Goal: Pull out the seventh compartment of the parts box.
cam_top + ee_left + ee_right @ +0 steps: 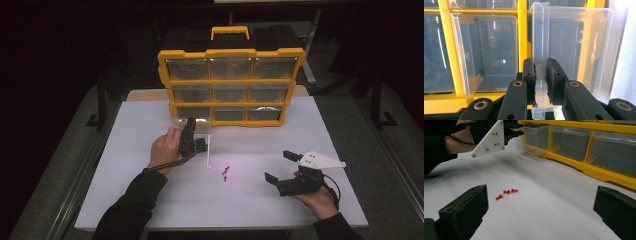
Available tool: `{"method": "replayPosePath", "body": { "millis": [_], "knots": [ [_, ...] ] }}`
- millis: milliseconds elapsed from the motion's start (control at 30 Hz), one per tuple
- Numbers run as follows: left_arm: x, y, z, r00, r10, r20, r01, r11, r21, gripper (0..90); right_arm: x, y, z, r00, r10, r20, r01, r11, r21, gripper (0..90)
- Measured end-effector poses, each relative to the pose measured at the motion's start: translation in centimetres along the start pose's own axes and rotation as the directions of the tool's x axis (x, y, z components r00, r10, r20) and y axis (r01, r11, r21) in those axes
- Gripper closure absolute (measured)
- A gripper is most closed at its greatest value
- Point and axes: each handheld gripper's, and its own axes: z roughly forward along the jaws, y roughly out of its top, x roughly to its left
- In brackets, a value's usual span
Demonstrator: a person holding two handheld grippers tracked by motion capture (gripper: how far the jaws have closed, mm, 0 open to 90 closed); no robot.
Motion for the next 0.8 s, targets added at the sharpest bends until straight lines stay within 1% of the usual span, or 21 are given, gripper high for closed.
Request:
{"method": "replayPosePath", "body": {
  "millis": [167,200,267,300,433,467,600,633,700,800],
  "knots": [
    [-0.1,0.0,-0.4,1.0,-0.004,-0.002,0.004,1.0,-0.003,78.6,0.0,0.0,0.0,1.0,0.0,0.0,0.0,1.0,0.001,0.0],
    [-0.1,0.0,-0.5,1.0,0.002,-0.003,-0.002,1.0,0.0,78.6,0.0,0.0,0.0,1.0,0.0,0.0,0.0,1.0,0.0,0.0],
    [-0.1,0.0,-0.7,1.0,-0.006,-0.004,0.006,1.0,-0.005,78.6,0.0,0.0,0.0,1.0,0.002,0.0,-0.002,1.0,-0.001,0.0],
    [-0.1,0.0,-0.9,1.0,-0.001,-0.002,0.001,1.0,-0.001,78.6,0.0,0.0,-0.1,1.0,0.001,0.001,-0.001,1.0,-0.001,0.0],
    [-0.1,-0.1,-1.4,1.0,0.002,-0.003,-0.003,1.0,-0.005,78.6,0.0,0.0,-0.1,1.0,0.001,0.001,-0.001,1.0,-0.001,0.0],
    [-0.1,-0.1,-1.5,1.0,-0.003,-0.003,0.003,0.9999,-0.011,78.7,0.0,0.0,-0.1,1.0,0.001,0.002,-0.001,1.0,-0.001,0.0],
    [-0.1,0.0,-2.0,1.0,-0.002,-0.004,0.002,0.9999,-0.015,78.7,-0.1,0.0,-0.1,1.0,0.003,0.003,-0.003,1.0,0.001,0.0],
    [-0.1,0.0,-2.1,1.0,0.003,0.002,-0.003,0.9999,-0.011,78.6,-0.1,0.0,-0.2,1.0,0.005,0.004,-0.005,1.0,0.001,0.0],
    [-0.1,0.1,-2.3,1.0,-0.004,0.0,0.004,0.9999,-0.014,78.7,-0.1,-0.1,-0.2,1.0,0.003,0.005,-0.003,1.0,-0.001,0.0],
    [-0.1,0.1,-2.7,1.0,-0.001,0.006,0.001,0.9999,-0.011,78.7,-0.1,-0.1,-0.2,1.0,0.006,0.005,-0.006,1.0,-0.001,0.0]
  ]
}}
